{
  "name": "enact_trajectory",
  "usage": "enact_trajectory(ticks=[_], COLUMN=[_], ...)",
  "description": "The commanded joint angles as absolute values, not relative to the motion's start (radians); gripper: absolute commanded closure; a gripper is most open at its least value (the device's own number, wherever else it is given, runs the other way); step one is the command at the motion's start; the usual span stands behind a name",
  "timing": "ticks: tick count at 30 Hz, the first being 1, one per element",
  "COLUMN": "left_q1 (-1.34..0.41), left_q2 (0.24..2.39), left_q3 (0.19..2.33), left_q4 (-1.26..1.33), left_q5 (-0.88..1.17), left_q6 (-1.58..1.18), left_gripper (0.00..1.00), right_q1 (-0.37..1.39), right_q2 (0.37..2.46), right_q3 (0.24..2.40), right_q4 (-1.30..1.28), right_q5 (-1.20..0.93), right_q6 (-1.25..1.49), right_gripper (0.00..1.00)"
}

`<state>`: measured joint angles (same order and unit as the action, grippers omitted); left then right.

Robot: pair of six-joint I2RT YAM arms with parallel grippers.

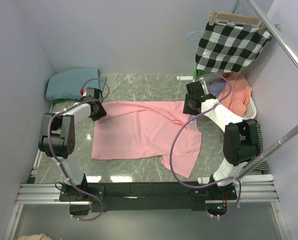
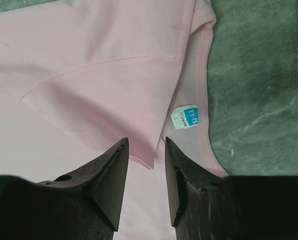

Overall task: Fold and stack the t-shirts
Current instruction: Fold the flattened tshirt in 1/3 of the way

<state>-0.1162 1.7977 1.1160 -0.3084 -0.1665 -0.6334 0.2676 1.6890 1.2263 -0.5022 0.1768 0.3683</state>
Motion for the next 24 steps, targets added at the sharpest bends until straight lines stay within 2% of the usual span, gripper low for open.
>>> enact_trajectory(ticks=[1, 7, 10, 11, 14, 18, 24], left_q1=[-0.121, -0.121, -0.121, -0.121, -0.121, -0.121, -0.121], left_q2=[1.818, 1.844, 1.850, 1.850, 1.838, 1.781, 1.703], left_q3=[1.114, 1.111, 1.103, 1.101, 1.095, 1.117, 1.175], left_q4=[-0.244, -0.209, -0.196, -0.195, -0.190, -0.225, -0.294], left_q5=[-0.133, -0.141, -0.140, -0.138, -0.138, -0.149, -0.170], left_q6=[-0.660, -0.675, -0.683, -0.683, -0.677, -0.652, -0.612], left_gripper=[0.59, 0.60, 0.71, 0.80, 0.92, 0.94, 0.94], right_q1=[0.264, 0.264, 0.265, 0.265, 0.264, 0.261, 0.250], right_q2=[1.661, 1.666, 1.666, 1.666, 1.661, 1.669, 1.696], right_q3=[1.246, 1.244, 1.241, 1.239, 1.235, 1.229, 1.221], right_q4=[-0.479, -0.474, -0.474, -0.471, -0.468, -0.463, -0.457], right_q5=[0.166, 0.150, 0.152, 0.152, 0.149, 0.144, -0.021], right_q6=[0.359, 0.361, 0.362, 0.362, 0.362, 0.360, 0.360], right_gripper=[0.57, 0.57, 0.57, 0.57, 0.57, 0.59, 0.57])
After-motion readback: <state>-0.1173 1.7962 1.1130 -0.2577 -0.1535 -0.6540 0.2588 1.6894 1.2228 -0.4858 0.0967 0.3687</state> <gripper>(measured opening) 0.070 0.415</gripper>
